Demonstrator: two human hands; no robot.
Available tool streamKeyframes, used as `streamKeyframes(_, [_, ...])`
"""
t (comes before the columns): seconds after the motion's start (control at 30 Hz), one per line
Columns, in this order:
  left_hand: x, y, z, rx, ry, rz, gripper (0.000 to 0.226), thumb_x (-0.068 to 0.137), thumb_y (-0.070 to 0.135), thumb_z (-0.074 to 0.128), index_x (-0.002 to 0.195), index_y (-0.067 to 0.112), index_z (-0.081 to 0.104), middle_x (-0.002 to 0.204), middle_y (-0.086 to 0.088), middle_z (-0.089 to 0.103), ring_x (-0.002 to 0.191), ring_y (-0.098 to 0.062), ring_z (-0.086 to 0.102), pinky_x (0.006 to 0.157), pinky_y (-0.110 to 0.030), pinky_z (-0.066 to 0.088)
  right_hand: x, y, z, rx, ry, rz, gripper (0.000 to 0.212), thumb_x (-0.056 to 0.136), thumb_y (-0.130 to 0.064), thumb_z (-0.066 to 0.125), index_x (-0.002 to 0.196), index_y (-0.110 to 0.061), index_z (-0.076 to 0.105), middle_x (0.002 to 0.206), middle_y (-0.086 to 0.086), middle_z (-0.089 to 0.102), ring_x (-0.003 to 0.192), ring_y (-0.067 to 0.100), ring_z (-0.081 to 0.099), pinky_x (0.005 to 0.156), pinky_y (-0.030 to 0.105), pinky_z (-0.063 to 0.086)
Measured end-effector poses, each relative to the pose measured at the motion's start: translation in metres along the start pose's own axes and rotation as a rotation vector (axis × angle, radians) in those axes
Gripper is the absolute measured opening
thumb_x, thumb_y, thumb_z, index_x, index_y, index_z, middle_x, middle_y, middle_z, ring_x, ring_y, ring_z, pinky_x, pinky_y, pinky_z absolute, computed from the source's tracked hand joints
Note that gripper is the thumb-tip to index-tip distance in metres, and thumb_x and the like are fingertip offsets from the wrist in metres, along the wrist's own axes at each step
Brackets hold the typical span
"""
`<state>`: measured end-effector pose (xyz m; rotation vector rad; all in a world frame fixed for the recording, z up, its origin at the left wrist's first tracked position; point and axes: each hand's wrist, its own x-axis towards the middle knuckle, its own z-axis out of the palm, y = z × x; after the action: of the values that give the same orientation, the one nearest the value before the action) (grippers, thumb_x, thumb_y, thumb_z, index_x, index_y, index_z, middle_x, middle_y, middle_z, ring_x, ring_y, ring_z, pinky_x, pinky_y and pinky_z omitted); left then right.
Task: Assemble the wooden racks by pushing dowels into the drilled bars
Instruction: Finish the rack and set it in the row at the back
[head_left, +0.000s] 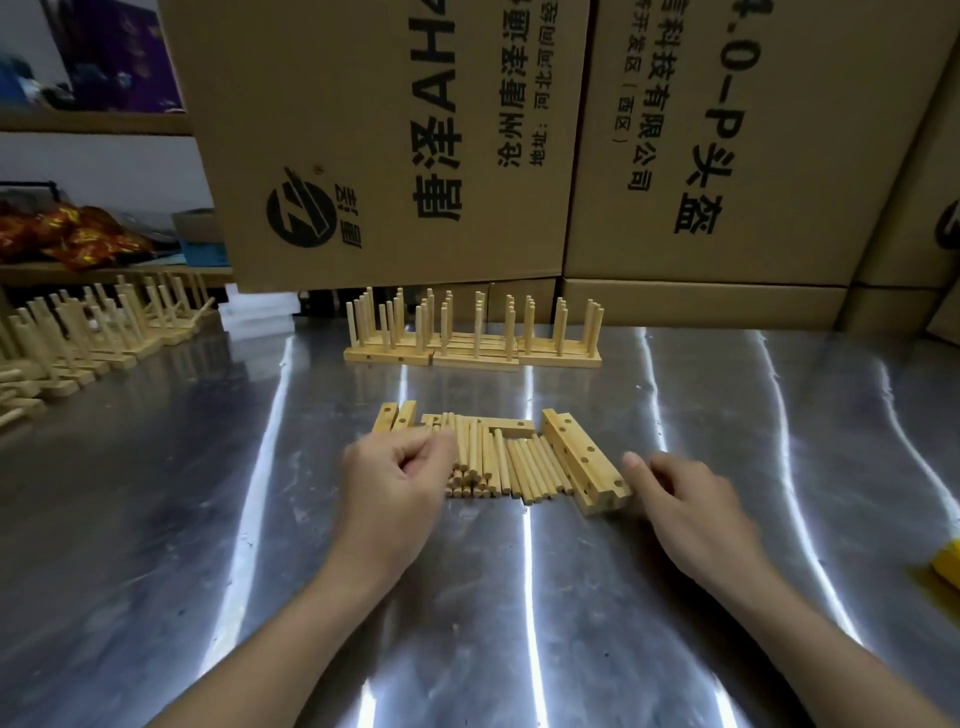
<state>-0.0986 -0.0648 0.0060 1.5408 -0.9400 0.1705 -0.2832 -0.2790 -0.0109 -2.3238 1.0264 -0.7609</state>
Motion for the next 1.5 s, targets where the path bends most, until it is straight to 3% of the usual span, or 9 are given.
streamKeyframes(0.23, [0.038,-0.048,-0.067,0.306,0.288,-0.295,0.054,0.101,0.032,0.064,0.057,0.013,0.041,0.047,0.006,0.036,0.05,-0.017,0.037,0.058,-0.034,0.033,0.0,0.007,0.006,-0.091,-0.012,-0.069,0.048,0.101,-0.063,0.051,0.077,-0.023,0.064,0.063,-0.012,0.062,0.067,0.011,0.059,0.054,0.032,0.036])
streamKeyframes(0.37, [0.038,-0.067,-0.075,0.445,0.12,-0.47,0.046,0.098,0.054,0.067,0.071,0.018,0.07,0.069,0.003,0.069,0.078,-0.024,0.066,0.072,-0.039,0.051,0.002,0.008,0.007,-0.066,-0.028,-0.083,0.045,0.101,-0.06,0.053,0.078,-0.025,0.066,0.067,-0.012,0.065,0.068,0.011,0.06,0.054,0.033,0.038])
streamKeyframes(0.57, [0.033,-0.063,-0.068,0.686,-0.092,-0.517,0.043,0.091,0.076,0.061,0.078,0.036,0.073,0.081,0.019,0.07,0.088,-0.013,0.062,0.069,-0.032,0.044,0.002,0.008,0.008,-0.078,-0.039,-0.09,0.041,0.102,-0.059,0.053,0.08,-0.027,0.067,0.075,-0.028,0.063,0.07,0.01,0.059,0.055,0.033,0.038])
streamKeyframes(0.83, [0.033,-0.049,-0.068,0.257,0.085,-0.593,0.03,0.098,0.045,0.073,0.076,0.026,0.082,0.081,-0.004,0.076,0.083,-0.024,0.069,0.078,-0.042,0.057,0.002,0.007,0.007,-0.057,-0.034,-0.083,0.04,0.102,-0.058,0.055,0.079,-0.028,0.068,0.066,-0.011,0.064,0.072,0.01,0.059,0.057,0.034,0.04])
streamKeyframes(0.93, [0.038,-0.034,-0.075,0.064,0.21,-0.453,0.024,0.102,0.043,0.069,0.084,0.032,0.081,0.079,0.007,0.075,0.081,-0.009,0.066,0.073,-0.032,0.048,0.002,0.006,0.006,-0.044,-0.031,-0.078,0.039,0.101,-0.057,0.056,0.076,-0.029,0.068,0.064,-0.013,0.063,0.071,0.01,0.059,0.056,0.034,0.04])
streamKeyframes(1.03, [0.04,-0.016,-0.072,-0.058,-0.011,-0.38,0.03,0.1,0.052,0.063,0.095,0.033,0.085,0.082,0.012,0.076,0.07,0.006,0.065,0.074,-0.029,0.046,0.002,0.005,0.006,-0.045,-0.032,-0.07,0.039,0.101,-0.057,0.057,0.076,-0.029,0.068,0.065,-0.018,0.064,0.071,0.009,0.059,0.056,0.033,0.04])
streamKeyframes(1.33, [0.03,0.005,-0.048,-0.265,-0.517,-0.421,0.041,0.096,0.05,0.062,0.102,0.015,0.082,0.078,0.001,0.059,0.07,-0.01,0.054,0.07,-0.026,0.045,-0.008,-0.012,-0.01,0.176,0.149,-0.355,0.011,0.098,-0.048,0.066,0.098,-0.037,0.07,0.084,-0.012,0.066,0.076,0.01,0.06,0.061,0.028,0.047])
streamKeyframes(1.4, [0.028,0.007,-0.045,-0.279,-0.562,-0.443,0.048,0.095,0.051,0.061,0.107,0.009,0.081,0.077,0.003,0.061,0.068,-0.01,0.052,0.068,-0.024,0.044,-0.014,-0.021,-0.01,0.362,0.028,-0.42,0.036,0.094,-0.049,0.07,0.129,-0.047,0.064,0.103,-0.015,0.067,0.08,0.015,0.064,0.063,0.017,0.049])
streamKeyframes(1.5, [0.026,0.012,-0.044,-0.239,-0.651,-0.461,0.05,0.1,0.048,0.058,0.105,0.004,0.08,0.076,0.002,0.065,0.067,-0.011,0.05,0.064,-0.021,0.044,-0.02,-0.029,-0.006,0.54,-0.127,-0.49,0.069,0.089,-0.044,0.08,0.15,-0.052,0.048,0.123,-0.008,0.067,0.076,0.024,0.07,0.065,0.027,0.059])
